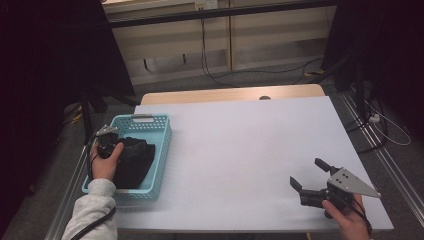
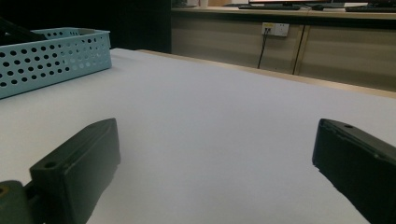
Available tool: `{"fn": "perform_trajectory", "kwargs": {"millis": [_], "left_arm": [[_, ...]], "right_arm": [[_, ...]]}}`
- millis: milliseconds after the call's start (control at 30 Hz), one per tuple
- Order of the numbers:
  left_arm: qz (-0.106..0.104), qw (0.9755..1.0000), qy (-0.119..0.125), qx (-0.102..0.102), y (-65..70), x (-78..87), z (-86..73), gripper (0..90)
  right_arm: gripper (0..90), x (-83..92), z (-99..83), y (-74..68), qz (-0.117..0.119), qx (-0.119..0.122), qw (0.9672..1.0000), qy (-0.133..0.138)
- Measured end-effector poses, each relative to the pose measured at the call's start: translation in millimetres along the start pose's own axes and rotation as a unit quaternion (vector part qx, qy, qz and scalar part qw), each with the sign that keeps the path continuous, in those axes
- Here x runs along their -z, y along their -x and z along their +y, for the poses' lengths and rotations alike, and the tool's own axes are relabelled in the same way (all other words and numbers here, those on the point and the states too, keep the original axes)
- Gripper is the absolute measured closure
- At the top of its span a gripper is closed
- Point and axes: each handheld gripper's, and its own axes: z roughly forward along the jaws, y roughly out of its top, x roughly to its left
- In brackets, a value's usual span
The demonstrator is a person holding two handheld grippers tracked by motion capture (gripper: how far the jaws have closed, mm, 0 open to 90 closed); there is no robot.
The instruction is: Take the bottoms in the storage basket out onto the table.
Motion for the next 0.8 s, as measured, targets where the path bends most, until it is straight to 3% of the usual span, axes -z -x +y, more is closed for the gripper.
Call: {"fn": "perform_trajectory", "kwargs": {"millis": [500,800], "left_arm": [[0.009,0.9973,-0.070,-0.017,-1.3,-9.8,-7.9,4.6],[0.031,0.9927,-0.114,-0.021,-4.5,-14.3,-14.3,6.5]], "right_arm": [[0.2,-1.4,-0.1,-1.3,0.004,0.005,1.0000,-0.003],[0.3,0.1,-0.3,-2.5,0.005,0.006,1.0000,-0.004]]}}
